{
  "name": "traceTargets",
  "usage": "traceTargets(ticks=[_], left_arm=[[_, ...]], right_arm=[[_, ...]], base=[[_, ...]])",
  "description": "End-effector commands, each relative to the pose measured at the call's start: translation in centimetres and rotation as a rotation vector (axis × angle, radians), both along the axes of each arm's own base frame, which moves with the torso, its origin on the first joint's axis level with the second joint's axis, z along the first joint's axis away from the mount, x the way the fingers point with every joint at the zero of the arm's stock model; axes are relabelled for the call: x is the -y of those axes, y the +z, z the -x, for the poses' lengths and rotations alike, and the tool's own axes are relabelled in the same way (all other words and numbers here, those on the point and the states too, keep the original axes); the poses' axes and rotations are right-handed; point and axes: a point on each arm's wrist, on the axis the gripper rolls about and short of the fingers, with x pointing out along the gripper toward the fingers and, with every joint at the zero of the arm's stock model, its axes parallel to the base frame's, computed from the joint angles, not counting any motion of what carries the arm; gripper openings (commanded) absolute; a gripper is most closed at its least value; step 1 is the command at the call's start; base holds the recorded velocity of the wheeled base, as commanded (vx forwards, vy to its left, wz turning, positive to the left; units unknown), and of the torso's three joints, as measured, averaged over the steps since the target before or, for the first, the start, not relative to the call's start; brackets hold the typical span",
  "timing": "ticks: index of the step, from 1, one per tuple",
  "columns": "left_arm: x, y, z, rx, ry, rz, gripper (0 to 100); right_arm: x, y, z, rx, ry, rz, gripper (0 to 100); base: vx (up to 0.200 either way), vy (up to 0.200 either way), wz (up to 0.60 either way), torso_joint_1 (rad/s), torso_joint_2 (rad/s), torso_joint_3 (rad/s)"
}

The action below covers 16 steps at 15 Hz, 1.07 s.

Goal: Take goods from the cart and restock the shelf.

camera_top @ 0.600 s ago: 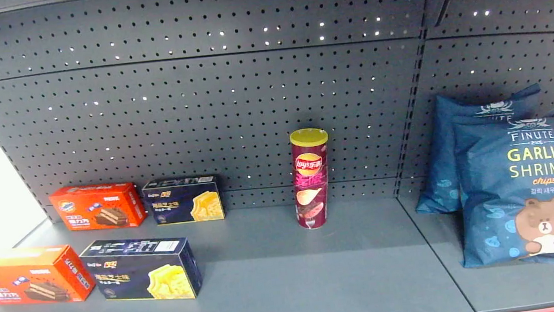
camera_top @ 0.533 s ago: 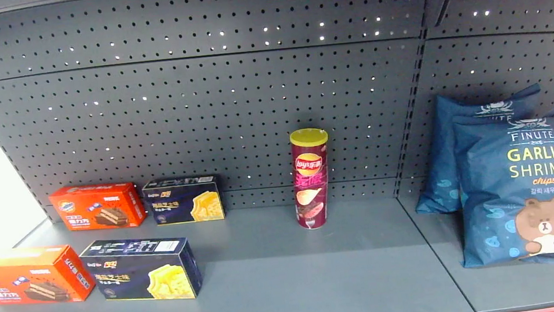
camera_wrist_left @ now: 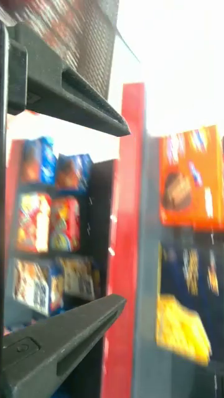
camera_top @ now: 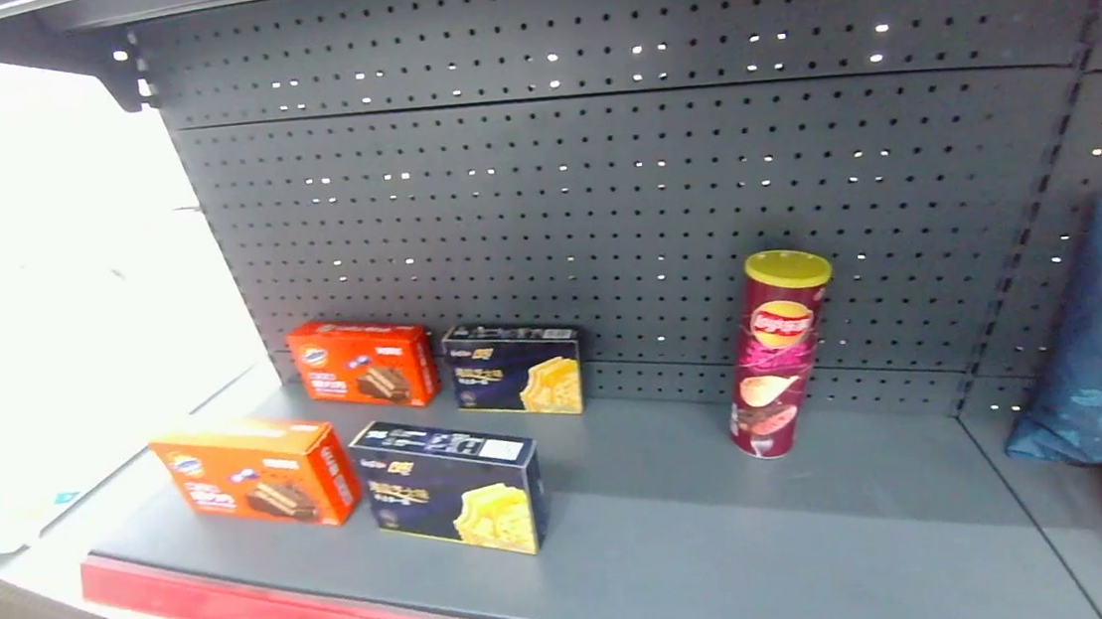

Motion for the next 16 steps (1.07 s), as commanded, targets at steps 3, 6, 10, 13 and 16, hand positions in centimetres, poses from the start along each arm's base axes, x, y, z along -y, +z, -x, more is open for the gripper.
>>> traceTargets(ticks=[3,6,10,13,16], left_arm=[[0.00,0.00,-0.01,-0.001,0.000,0.000,100],[0.00,0.00,-0.01,-0.001,0.000,0.000,100],[0.00,0.00,-0.01,-0.001,0.000,0.000,100],[0.00,0.00,-0.01,-0.002,0.001,0.002,100],[0.00,0.00,-0.01,-0.001,0.000,-0.006,100]], right_arm=[[0.00,0.01,-0.01,0.000,0.000,0.000,100],[0.00,0.01,-0.01,0.000,0.000,0.000,100],[0.00,0.01,-0.01,0.000,0.000,0.000,100],[0.00,0.01,-0.01,0.000,-0.001,-0.001,100],[0.00,0.01,-0.01,0.000,-0.001,-0.003,100]], base=[[0.000,0.000,0.60,0.001,0.01,-0.002],[0.000,0.000,0.60,0.004,0.00,-0.001],[0.000,0.000,0.60,0.001,0.00,0.001],[0.000,0.000,0.60,-0.001,0.00,0.002],[0.000,0.000,0.00,0.000,0.00,0.000]])
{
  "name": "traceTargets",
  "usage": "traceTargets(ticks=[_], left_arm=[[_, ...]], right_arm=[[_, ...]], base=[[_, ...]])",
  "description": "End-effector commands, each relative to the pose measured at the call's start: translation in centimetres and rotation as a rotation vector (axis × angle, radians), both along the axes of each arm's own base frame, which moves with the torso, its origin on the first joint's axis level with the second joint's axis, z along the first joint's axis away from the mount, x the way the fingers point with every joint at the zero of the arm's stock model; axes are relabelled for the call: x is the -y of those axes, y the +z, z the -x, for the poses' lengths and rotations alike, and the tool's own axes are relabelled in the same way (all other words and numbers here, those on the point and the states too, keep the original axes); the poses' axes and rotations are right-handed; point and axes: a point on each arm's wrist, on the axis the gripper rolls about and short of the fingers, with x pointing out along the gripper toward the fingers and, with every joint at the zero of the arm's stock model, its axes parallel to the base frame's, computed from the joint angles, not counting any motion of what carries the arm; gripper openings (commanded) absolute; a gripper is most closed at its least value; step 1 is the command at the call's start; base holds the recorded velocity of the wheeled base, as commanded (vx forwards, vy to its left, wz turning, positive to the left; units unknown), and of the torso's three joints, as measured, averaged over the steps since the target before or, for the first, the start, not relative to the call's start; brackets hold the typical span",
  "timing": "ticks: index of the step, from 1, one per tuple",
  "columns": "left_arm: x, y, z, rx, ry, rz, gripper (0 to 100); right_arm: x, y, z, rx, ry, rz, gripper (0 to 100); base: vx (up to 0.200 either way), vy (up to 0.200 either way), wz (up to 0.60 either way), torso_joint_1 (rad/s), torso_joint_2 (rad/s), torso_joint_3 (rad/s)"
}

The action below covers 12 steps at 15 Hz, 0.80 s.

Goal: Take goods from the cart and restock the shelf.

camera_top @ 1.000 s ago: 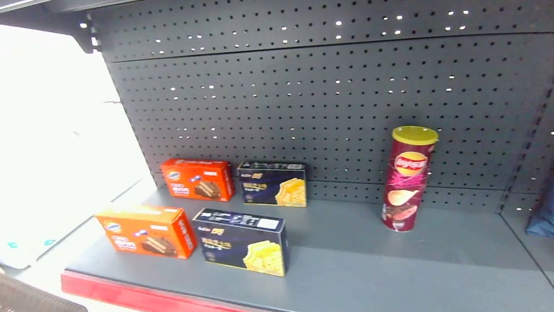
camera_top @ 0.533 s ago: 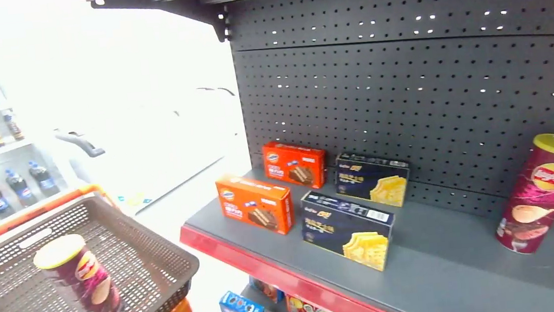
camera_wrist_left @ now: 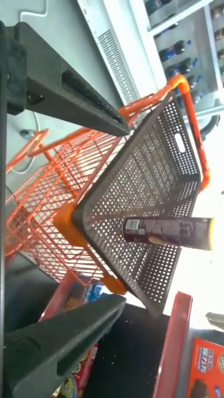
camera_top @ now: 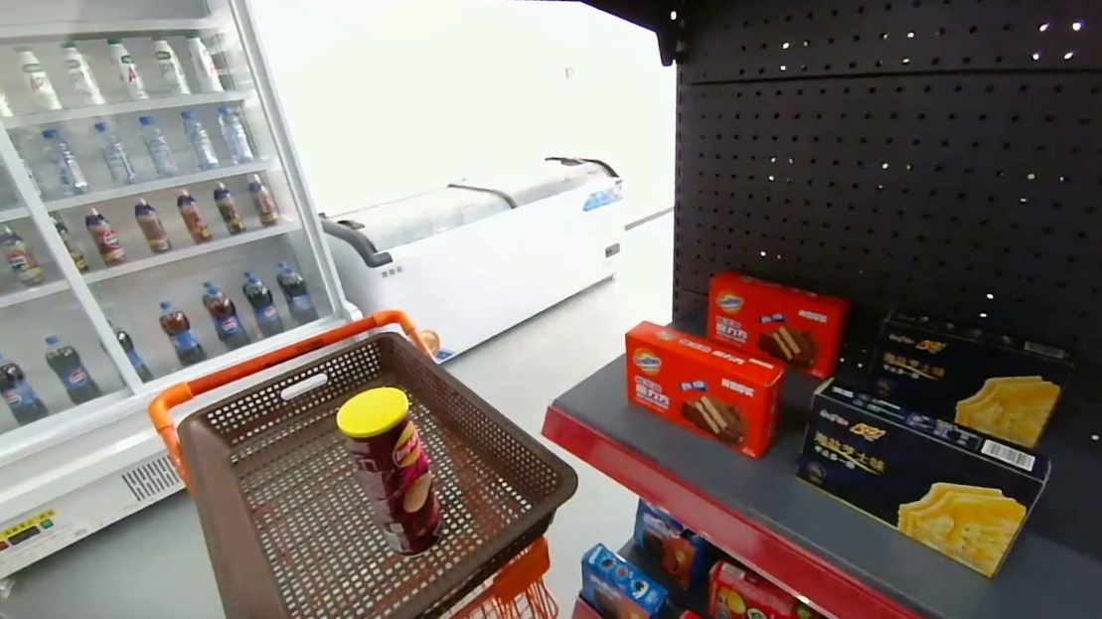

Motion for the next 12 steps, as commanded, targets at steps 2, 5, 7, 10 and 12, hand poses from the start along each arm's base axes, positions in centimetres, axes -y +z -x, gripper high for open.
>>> traceTargets(ticks=[2,5,7,10,12], left_arm=[[0.0,0.0,0.0,-0.001,-0.002,0.000,100],[0.0,5.6,0.2,0.012,-0.006,0.000,100],[0.0,10.5,-1.4,-0.066,-0.005,0.002,100],[0.0,12.6,-5.6,-0.226,-0.005,0.001,100],[0.1,12.6,-8.8,-0.338,-0.016,0.005,100]], right_arm=[[0.0,0.0,0.0,-0.001,0.001,0.000,100],[0.0,0.0,0.0,-0.001,0.001,0.000,100],[0.0,0.0,0.0,-0.001,0.001,0.000,100],[0.0,0.0,0.0,-0.001,0.001,0.000,100],[0.0,0.0,0.0,-0.001,0.001,0.000,100]], base=[[0.000,0.000,0.00,0.000,0.00,0.000],[0.000,0.000,0.00,0.000,0.00,0.000],[0.000,0.000,0.00,0.000,0.00,0.000],[0.000,0.000,0.00,0.000,0.00,0.000],[0.000,0.000,0.00,0.000,0.00,0.000]])
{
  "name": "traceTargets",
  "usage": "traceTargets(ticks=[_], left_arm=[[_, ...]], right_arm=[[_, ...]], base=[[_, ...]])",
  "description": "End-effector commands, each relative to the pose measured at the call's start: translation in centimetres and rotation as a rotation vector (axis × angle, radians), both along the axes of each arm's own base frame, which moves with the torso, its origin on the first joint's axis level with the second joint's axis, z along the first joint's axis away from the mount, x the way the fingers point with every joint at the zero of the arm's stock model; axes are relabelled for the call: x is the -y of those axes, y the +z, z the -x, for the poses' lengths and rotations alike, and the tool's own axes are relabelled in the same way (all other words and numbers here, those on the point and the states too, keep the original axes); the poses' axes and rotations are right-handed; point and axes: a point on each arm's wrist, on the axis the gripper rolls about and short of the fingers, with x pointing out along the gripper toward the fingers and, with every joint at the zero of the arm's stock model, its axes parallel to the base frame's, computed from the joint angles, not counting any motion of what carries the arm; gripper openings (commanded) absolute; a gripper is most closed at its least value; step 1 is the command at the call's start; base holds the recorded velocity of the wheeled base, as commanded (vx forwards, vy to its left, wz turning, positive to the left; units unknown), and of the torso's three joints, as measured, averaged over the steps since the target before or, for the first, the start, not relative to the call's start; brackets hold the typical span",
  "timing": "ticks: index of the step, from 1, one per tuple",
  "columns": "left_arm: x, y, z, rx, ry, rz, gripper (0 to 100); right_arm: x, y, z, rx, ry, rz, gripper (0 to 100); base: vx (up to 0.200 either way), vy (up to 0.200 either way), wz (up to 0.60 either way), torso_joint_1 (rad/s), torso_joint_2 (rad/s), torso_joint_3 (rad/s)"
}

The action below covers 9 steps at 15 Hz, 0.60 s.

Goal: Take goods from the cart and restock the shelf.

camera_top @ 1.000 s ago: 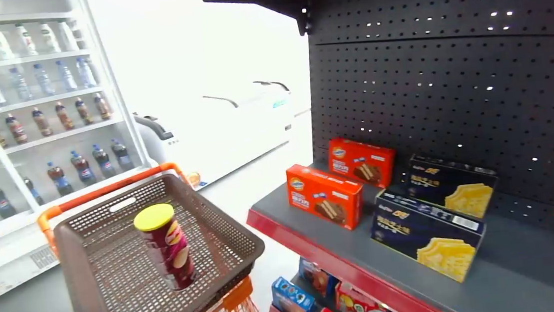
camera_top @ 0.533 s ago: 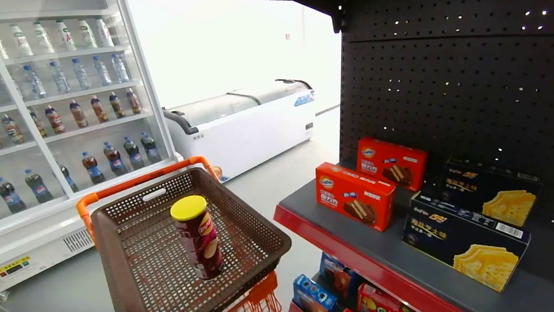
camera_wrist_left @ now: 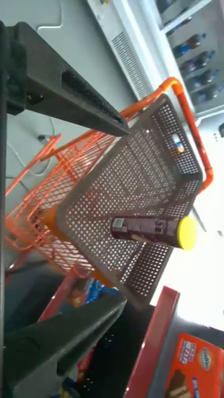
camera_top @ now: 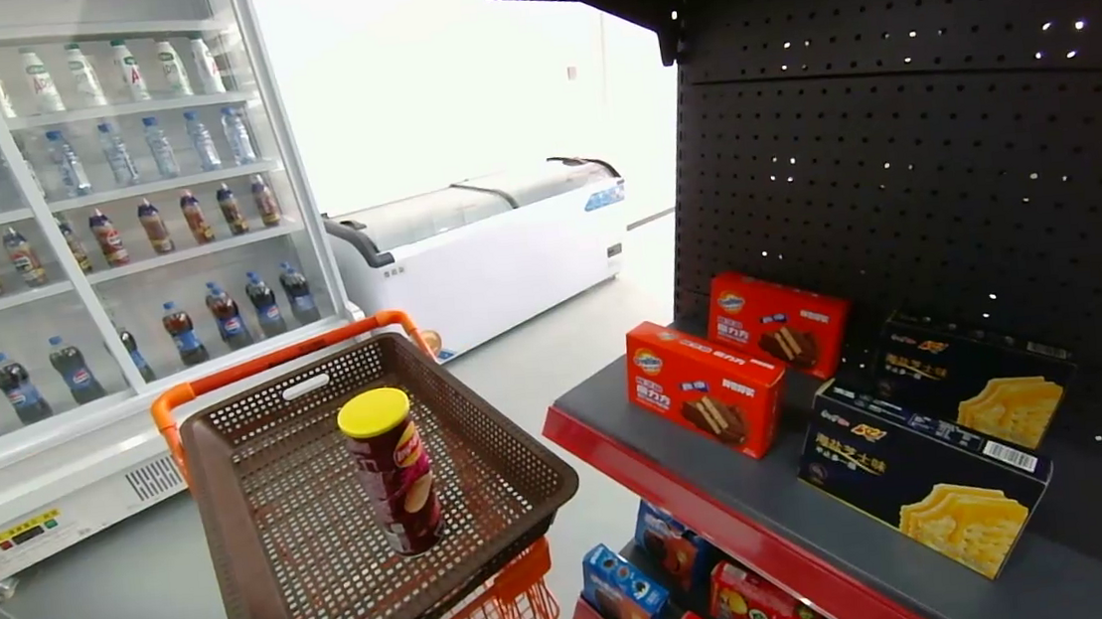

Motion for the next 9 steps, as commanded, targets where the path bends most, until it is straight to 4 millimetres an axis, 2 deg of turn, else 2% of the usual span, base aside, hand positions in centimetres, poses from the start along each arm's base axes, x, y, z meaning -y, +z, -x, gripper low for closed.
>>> traceTargets(ticks=[1,2,4,8,9], left_arm=[[0.1,0.8,-5.9,-0.203,-0.032,0.012,100],[0.2,0.7,-6.1,-0.207,-0.040,0.014,100],[0.4,-0.4,-9.6,-0.301,-0.158,0.054,100],[-0.7,-2.7,-16.3,-0.359,-0.106,0.073,100],[-0.9,-3.3,-17.4,-0.371,-0.103,0.076,100]], right_arm=[[0.0,0.0,0.0,-0.001,0.000,0.000,100],[0.0,0.0,0.0,-0.001,0.000,0.000,100],[0.0,0.0,0.0,-0.001,0.000,0.000,100],[0.0,0.0,0.0,-0.001,0.000,0.000,100],[0.0,0.0,0.0,-0.001,0.000,0.000,100]], base=[[0.000,0.000,0.00,0.000,0.00,0.000],[0.000,0.000,0.00,0.000,0.00,0.000],[0.000,0.000,0.00,0.000,0.00,0.000],[0.000,0.000,0.00,0.000,0.00,0.000],[0.000,0.000,0.00,0.000,0.00,0.000]])
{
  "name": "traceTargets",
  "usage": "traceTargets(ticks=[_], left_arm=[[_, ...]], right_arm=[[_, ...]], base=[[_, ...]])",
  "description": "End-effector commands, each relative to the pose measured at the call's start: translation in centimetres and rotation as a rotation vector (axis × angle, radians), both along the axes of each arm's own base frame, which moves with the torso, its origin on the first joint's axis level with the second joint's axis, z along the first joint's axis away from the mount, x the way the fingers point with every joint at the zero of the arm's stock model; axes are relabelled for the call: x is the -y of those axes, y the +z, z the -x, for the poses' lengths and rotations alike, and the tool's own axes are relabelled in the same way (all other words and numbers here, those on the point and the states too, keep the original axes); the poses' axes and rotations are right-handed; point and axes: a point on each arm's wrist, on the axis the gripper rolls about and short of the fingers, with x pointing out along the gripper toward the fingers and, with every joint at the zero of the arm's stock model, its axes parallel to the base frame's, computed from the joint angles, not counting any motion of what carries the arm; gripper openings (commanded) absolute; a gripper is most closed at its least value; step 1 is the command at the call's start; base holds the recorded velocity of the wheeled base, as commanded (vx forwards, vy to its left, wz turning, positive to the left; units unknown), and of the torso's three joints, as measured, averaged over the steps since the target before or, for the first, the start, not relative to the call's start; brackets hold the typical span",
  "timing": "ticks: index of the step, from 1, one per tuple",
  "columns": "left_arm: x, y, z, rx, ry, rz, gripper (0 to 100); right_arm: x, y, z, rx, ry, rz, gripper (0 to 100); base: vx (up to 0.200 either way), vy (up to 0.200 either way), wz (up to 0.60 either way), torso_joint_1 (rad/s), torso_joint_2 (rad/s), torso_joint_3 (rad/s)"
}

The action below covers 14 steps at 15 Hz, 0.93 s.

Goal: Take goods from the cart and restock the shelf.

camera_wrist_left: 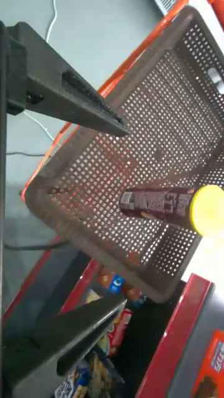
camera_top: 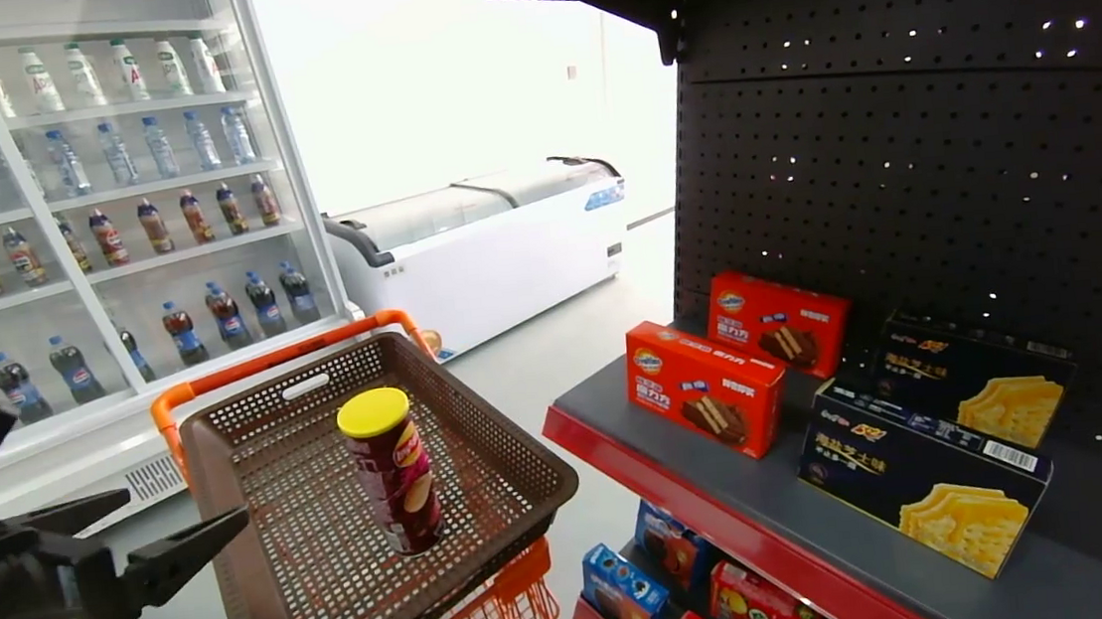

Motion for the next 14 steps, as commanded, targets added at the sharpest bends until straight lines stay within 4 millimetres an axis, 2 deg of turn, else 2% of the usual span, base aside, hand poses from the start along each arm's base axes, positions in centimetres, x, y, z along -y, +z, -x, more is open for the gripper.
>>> traceTargets(ticks=[1,4,6,9,14], left_arm=[[-0.9,-3.8,-5.9,-0.130,0.020,0.009,100],[-0.6,-6.9,-10.0,-0.176,-0.038,0.023,100],[-0.2,-8.0,-11.5,-0.178,-0.071,0.015,100],[0.1,-10.4,-14.7,-0.177,-0.092,0.001,100],[1.7,-13.2,-17.6,-0.167,-0.165,-0.052,100]], right_arm=[[0.0,0.0,0.0,-0.001,0.000,0.000,100],[0.0,0.0,0.0,-0.001,0.000,0.000,100],[0.0,0.0,0.0,-0.001,0.000,0.000,100],[0.0,0.0,0.0,-0.001,0.000,0.000,100],[0.0,0.0,0.0,-0.001,0.000,0.000,100]], base=[[0.000,0.000,0.00,0.000,0.00,0.000],[0.000,0.000,0.00,0.000,0.00,0.000],[0.000,0.000,0.00,0.000,0.00,0.000],[0.000,0.000,0.00,0.000,0.00,0.000],[0.000,0.000,0.00,0.000,0.00,0.000]])
